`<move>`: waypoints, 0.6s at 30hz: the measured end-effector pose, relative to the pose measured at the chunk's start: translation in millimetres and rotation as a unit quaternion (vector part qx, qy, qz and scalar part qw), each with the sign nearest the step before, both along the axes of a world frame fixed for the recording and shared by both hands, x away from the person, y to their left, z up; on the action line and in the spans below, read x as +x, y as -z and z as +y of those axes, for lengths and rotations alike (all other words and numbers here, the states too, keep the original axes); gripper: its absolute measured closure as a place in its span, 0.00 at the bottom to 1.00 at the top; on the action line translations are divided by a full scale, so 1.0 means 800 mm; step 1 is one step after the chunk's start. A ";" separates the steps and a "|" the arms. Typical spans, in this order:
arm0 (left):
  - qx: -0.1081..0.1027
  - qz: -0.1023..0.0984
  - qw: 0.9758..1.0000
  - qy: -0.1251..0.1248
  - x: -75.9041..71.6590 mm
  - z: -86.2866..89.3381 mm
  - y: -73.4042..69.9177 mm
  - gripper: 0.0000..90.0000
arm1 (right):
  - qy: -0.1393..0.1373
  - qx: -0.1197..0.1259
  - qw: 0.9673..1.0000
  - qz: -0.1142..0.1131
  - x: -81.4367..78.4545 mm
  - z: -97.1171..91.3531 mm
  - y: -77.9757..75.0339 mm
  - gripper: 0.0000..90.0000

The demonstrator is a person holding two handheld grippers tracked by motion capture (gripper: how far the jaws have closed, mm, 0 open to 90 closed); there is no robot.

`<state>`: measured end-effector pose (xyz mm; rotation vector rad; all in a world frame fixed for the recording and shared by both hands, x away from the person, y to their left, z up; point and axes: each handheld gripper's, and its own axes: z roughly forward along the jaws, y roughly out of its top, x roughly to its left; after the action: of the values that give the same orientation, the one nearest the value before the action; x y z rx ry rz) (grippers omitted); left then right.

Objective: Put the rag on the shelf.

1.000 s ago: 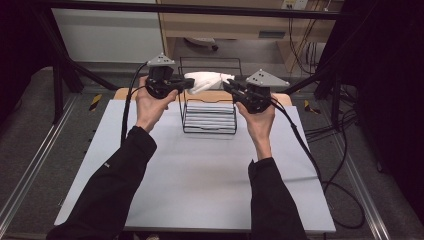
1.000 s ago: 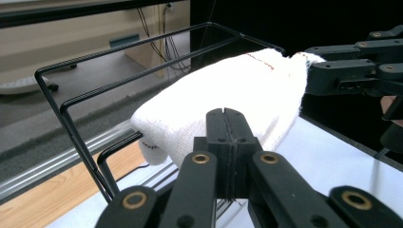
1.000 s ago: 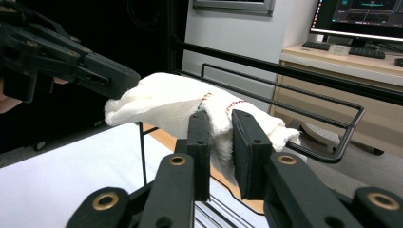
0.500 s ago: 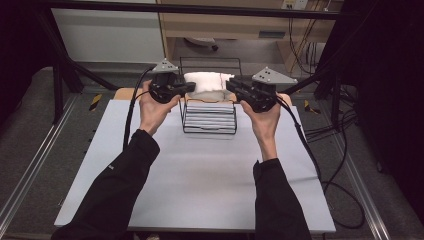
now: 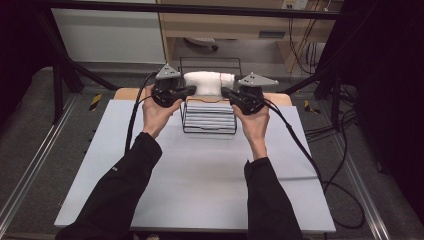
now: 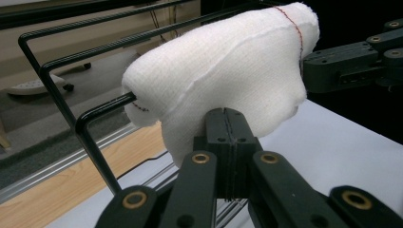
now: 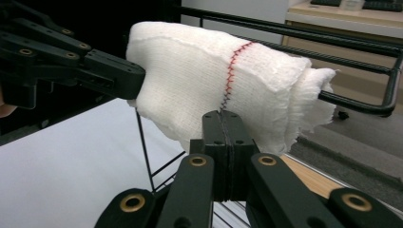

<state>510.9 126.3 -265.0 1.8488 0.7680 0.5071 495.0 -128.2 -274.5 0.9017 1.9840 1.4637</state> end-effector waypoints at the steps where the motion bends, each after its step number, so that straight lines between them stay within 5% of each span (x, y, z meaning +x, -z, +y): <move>1: -0.001 -0.001 1.000 -0.001 0.000 -0.001 0.001 1.00 | 0.002 0.003 1.000 0.001 0.001 0.000 0.000 0.99; 9: -0.002 -0.001 1.000 0.013 -0.011 0.006 -0.003 0.96 | -0.009 0.017 1.000 -0.009 -0.011 -0.008 -0.007 0.91; 14: 0.016 0.014 0.999 0.026 -0.031 0.019 -0.002 0.85 | -0.012 0.041 0.999 0.000 -0.029 -0.024 -0.011 0.69; 18: 0.028 0.026 0.999 0.039 -0.047 0.030 0.013 0.74 | -0.008 0.037 0.999 0.020 -0.042 -0.037 -0.002 0.51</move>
<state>473.1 150.0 -275.3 1.9430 0.7200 0.4358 461.7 -157.9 -273.2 0.9555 1.9799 1.5491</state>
